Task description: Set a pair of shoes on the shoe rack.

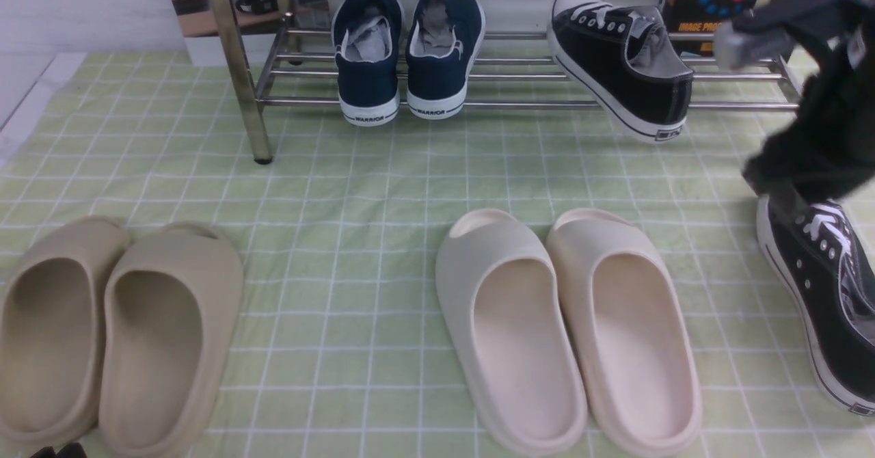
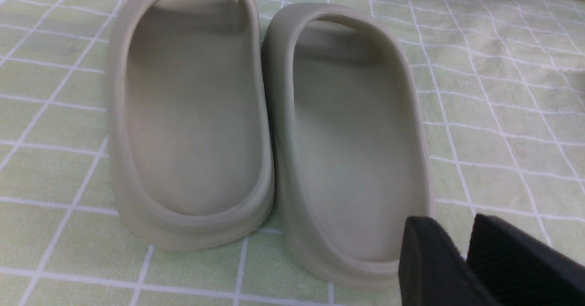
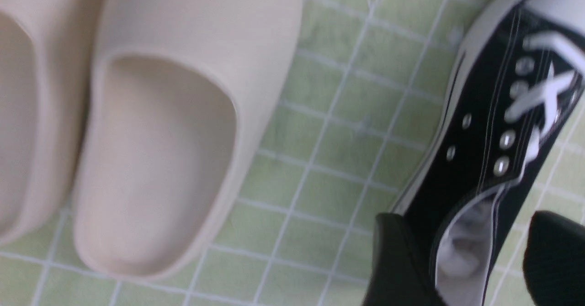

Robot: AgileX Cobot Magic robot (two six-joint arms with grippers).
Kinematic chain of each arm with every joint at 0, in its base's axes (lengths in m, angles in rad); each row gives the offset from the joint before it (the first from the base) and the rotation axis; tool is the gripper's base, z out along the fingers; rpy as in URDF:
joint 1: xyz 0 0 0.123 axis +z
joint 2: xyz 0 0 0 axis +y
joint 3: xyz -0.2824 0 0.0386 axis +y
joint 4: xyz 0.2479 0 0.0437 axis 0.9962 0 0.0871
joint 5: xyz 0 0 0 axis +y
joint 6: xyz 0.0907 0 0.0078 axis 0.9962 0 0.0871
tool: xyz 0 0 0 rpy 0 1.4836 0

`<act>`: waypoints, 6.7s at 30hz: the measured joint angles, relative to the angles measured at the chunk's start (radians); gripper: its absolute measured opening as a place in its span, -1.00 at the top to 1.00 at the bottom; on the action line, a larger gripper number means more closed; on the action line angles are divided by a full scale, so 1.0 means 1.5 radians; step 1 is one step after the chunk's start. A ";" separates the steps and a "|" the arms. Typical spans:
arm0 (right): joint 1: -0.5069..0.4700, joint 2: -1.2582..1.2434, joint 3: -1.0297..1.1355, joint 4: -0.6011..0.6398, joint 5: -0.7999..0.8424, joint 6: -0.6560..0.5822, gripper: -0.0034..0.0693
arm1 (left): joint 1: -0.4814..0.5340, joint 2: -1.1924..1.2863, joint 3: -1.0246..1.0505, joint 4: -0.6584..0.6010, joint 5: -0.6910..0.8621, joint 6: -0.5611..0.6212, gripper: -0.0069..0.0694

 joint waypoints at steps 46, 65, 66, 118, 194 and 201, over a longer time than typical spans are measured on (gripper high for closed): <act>-0.099 -0.003 0.058 0.033 -0.089 -0.016 0.86 | 0.000 0.000 0.000 0.000 0.000 0.000 0.33; -0.099 0.290 -0.289 -0.002 -0.088 -0.082 0.86 | 0.000 0.000 0.000 0.000 0.000 0.000 0.30; -0.099 0.307 -0.315 0.005 -0.088 -0.095 0.86 | 0.000 0.000 0.000 0.000 0.000 0.000 0.30; -0.105 0.479 -0.540 0.037 -0.190 -0.188 0.58 | 0.000 0.000 0.000 0.000 0.000 0.000 0.20; -0.189 -0.958 0.820 0.031 -0.681 0.106 0.91 | 0.000 0.000 0.000 0.000 0.000 0.000 0.19; -0.238 -1.028 0.932 0.005 -0.638 0.147 0.91 | 0.000 0.000 0.000 0.000 0.000 0.000 0.19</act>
